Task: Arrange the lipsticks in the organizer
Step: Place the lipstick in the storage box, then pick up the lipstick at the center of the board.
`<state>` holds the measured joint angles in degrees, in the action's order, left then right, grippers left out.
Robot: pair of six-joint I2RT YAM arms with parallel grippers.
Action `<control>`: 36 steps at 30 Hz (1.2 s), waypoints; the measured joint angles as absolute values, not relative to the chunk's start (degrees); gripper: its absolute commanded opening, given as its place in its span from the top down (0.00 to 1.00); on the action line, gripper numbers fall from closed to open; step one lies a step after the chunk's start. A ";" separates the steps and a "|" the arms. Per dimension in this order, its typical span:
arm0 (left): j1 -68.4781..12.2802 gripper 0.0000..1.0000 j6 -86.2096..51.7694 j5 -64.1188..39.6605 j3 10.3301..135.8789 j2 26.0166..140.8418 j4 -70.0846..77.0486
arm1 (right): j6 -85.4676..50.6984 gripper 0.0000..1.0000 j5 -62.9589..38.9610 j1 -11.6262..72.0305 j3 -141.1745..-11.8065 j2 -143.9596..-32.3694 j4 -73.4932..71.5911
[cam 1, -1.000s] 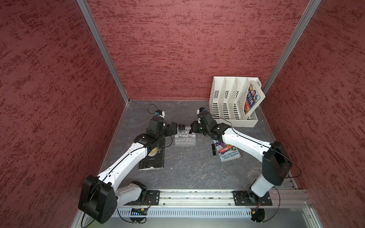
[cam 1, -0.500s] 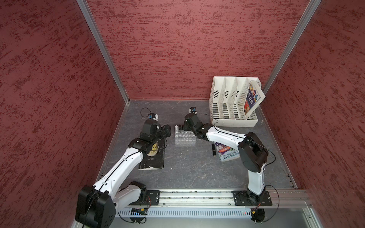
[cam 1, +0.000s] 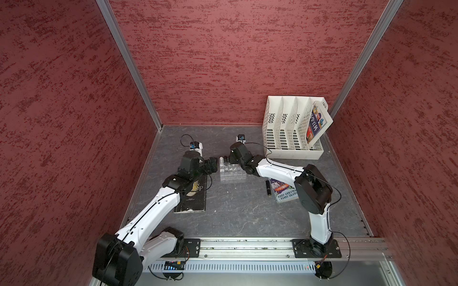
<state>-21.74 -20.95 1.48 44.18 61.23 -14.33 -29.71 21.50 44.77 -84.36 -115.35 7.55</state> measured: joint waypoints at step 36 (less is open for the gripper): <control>-49.91 0.20 -21.91 4.80 51.24 79.33 -12.43 | -39.09 0.65 12.38 36.93 -64.01 -94.87 44.58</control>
<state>-49.91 -21.91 4.80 51.24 79.33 -12.43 -39.09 12.38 36.93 -64.01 -94.87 44.58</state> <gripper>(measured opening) 0.810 0.354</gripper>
